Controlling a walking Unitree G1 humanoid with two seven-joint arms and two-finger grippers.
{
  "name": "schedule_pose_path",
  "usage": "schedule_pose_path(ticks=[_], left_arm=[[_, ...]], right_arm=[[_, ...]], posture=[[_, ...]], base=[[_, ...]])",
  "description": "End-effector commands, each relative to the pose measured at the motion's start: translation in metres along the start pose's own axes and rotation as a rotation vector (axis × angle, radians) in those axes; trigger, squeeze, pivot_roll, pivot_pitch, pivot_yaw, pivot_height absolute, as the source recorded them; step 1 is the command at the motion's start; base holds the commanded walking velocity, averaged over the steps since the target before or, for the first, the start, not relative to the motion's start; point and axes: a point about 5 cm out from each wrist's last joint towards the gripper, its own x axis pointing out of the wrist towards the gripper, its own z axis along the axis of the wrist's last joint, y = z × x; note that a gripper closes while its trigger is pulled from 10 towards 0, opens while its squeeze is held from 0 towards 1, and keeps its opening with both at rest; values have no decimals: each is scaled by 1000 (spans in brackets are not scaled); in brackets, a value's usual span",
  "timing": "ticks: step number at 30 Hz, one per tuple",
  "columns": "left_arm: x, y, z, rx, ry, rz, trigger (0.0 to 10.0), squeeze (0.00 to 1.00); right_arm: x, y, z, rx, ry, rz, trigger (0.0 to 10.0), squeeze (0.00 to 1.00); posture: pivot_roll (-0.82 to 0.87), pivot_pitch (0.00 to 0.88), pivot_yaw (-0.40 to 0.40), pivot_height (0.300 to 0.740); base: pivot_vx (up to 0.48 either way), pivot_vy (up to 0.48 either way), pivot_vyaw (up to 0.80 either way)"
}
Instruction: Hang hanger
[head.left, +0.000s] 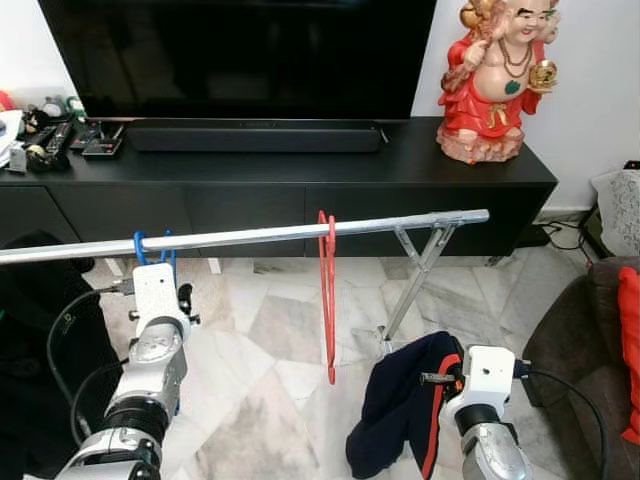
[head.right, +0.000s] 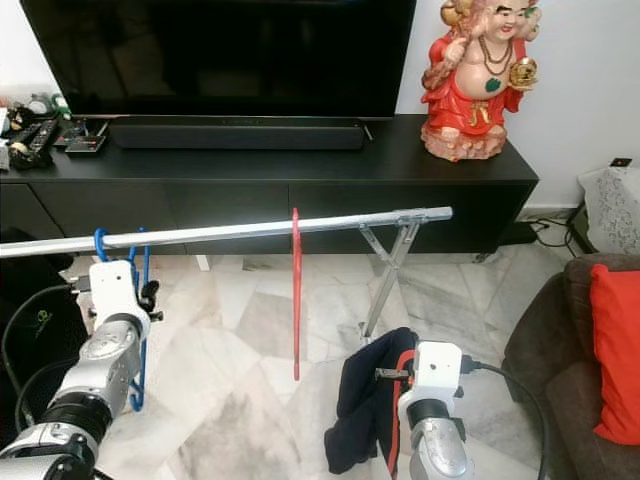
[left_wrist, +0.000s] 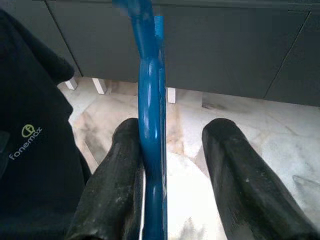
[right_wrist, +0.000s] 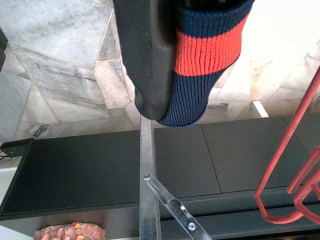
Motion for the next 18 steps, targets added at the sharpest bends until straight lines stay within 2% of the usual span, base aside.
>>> schedule_pose_path(ticks=[1,18], left_arm=[[1,1,2,-13,-2,12,0,0],[1,4,0,26,-5,28,0,0]], right_arm=[[-1,0,2,-1,-14,0,10000,0],[-1,0,1,0,-10,0,10000,0]], posture=[[-62,105,-14,721],[-60,105,-14,721]], base=[[0,0,0],[0,0,0]])
